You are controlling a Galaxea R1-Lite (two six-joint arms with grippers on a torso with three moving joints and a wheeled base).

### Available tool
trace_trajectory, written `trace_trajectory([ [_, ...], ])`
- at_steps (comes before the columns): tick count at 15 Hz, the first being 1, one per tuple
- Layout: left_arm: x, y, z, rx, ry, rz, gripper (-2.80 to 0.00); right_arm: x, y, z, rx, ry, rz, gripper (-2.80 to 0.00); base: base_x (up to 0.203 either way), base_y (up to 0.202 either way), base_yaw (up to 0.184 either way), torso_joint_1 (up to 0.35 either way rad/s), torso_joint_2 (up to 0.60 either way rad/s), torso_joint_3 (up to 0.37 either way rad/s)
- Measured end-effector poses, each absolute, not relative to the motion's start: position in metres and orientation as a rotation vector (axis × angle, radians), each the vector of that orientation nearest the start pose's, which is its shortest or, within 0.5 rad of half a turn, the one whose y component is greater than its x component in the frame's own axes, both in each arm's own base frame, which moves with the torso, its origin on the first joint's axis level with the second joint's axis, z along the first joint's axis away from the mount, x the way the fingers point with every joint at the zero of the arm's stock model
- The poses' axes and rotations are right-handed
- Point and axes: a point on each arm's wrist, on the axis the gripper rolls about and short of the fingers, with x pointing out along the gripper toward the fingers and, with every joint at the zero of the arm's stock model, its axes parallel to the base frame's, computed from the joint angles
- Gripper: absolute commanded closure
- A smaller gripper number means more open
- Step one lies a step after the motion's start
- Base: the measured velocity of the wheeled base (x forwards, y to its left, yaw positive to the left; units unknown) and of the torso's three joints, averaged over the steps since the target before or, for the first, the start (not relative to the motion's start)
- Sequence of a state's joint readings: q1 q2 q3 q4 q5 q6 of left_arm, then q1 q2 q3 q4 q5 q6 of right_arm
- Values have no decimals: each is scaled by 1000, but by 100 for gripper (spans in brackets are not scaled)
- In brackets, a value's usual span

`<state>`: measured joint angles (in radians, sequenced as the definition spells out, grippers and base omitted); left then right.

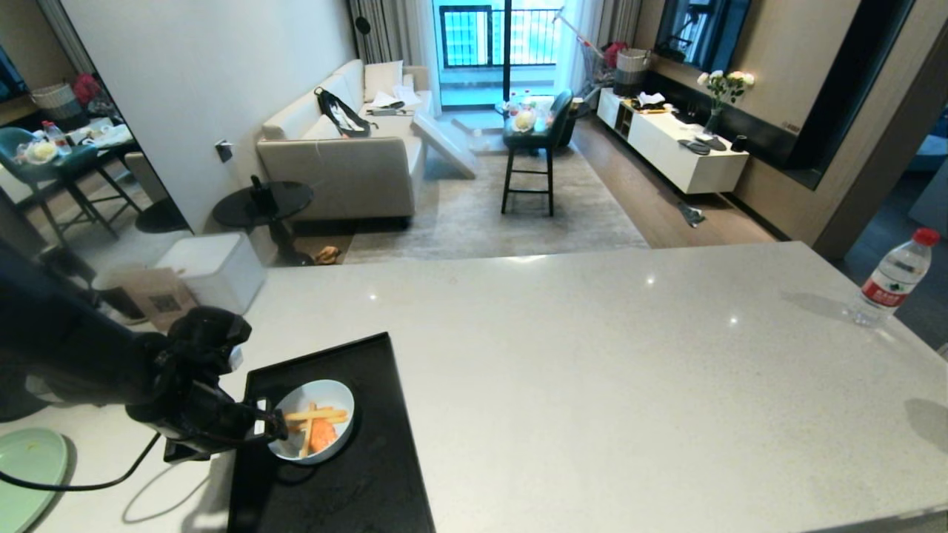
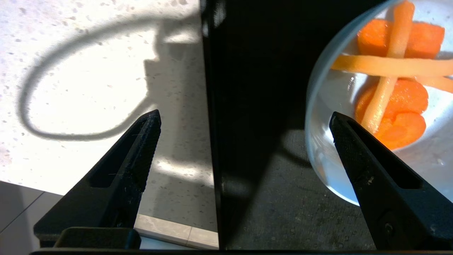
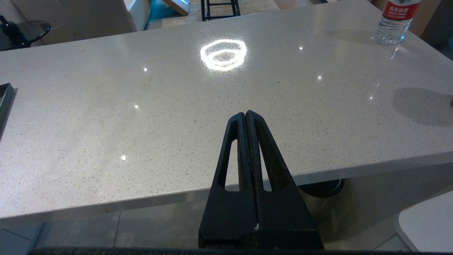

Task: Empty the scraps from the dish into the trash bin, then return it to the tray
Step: Pick up the bowl with leftover food

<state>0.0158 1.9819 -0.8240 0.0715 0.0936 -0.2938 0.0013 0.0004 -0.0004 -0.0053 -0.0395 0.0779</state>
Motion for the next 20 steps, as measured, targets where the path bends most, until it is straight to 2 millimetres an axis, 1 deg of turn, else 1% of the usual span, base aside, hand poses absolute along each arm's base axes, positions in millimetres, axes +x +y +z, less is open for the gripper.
trace_trajectory([
  [2, 294, 4, 47, -200, 1209, 268, -280, -23, -1, 76, 78, -7, -38, 0, 0, 0, 0, 0, 0, 0],
  [6, 303, -2, 42, -192, 1163, 248, -280, -23, -1, 76, 78, -7, -38, 0, 0, 0, 0, 0, 0, 0],
  [8, 306, -3, 40, -191, 1157, 247, -280, -23, -1, 76, 78, -7, -38, 0, 0, 0, 0, 0, 0, 0],
  [17, 306, 0, 33, -164, 1175, 273, -280, -23, -1, 76, 78, -7, -38, 0, 0, 0, 0, 0, 0, 0],
  [18, 306, 0, 33, -164, 1176, 274, 0, -23, -1, 76, 78, -7, -38, 0, 0, 0, 0, 0, 0, 0],
  [20, 307, 1, 33, -163, 1177, 274, 0, -23, -1, 76, 78, -7, -38, 0, 0, 0, 0, 0, 0, 0],
])
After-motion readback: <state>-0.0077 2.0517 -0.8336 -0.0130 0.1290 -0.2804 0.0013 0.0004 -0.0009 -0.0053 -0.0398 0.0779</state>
